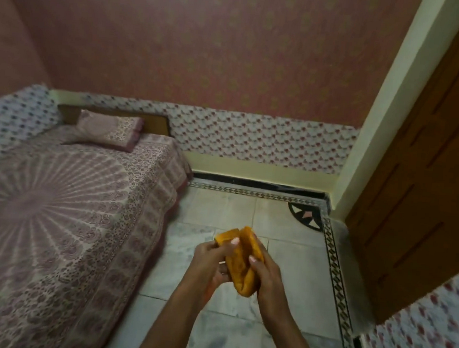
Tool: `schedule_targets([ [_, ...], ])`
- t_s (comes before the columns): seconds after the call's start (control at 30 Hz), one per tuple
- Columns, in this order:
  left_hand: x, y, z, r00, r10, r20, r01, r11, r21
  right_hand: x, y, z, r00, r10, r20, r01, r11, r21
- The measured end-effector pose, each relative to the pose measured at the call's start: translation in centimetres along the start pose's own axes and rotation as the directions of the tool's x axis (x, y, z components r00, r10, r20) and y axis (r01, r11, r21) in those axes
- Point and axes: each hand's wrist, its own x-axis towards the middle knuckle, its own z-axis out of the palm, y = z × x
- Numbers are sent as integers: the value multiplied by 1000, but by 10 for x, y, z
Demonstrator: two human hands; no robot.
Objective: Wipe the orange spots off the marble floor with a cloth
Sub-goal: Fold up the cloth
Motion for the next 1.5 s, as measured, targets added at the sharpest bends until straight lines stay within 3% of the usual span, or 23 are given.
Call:
schedule_targets([
  [0.13, 1, -2, 13, 987, 51, -155, -56, 998, -28, -3, -11, -13, 994, 24, -105, 11, 946, 324],
  [0.23, 5, 10, 18, 970, 165, -176, -157, 986, 63, -6, -16, -24, 974, 143, -178, -8, 800, 600],
  [0.37, 2, 43, 29, 943, 324, -72, -315, 942, 114, -11, -10, -40, 953, 201, -228, 68, 588, 806],
  [0.5, -2, 79, 40, 920, 390, 37, -392, 917, 68, -15, -12, -48, 953, 208, -222, 85, 518, 851],
  [0.53, -2, 89, 42, 922, 383, 61, -386, 921, 46, -12, -14, -47, 941, 248, -230, 53, 563, 825],
  [0.6, -4, 105, 46, 933, 344, 108, -347, 938, 16, -4, -19, -49, 900, 297, -319, -34, 778, 627],
  [0.67, -5, 121, 46, 936, 301, 183, -308, 951, 12, 7, -29, -46, 916, 137, -376, -34, 963, 267],
  [0.7, -5, 129, 46, 934, 278, 223, -290, 957, 25, 13, -36, -43, 955, 30, -295, 1, 994, 106],
  [0.77, -5, 141, 45, 935, 235, 265, -262, 962, 72, 28, -50, -38, 998, -5, -69, 3, 999, -40],
  [0.87, 3, 153, 37, 945, 209, 252, -247, 961, 126, 46, -69, -24, 997, 18, 73, -19, 1000, 13],
  [1.0, 30, 150, 6, 972, 176, 159, -188, 980, 68, 42, -80, -2, 1000, 25, 9, -26, 997, 75],
  [1.1, 43, 117, -25, 990, -31, 141, 21, 997, 69, 34, -72, 7, 998, 43, -50, -40, 997, 70],
  [1.23, 40, 45, -62, 953, -255, 166, 230, 961, 151, 28, -55, 19, 982, 150, -117, -138, 985, 101],
  [1.37, 38, 7, -77, 978, -162, 131, 162, 987, 7, 24, -36, 19, 945, 282, -168, -252, 951, 178],
  [1.5, 38, -3, -85, 992, -63, 109, 62, 998, 10, 21, -21, 11, 907, 264, -328, -286, 958, -20],
])
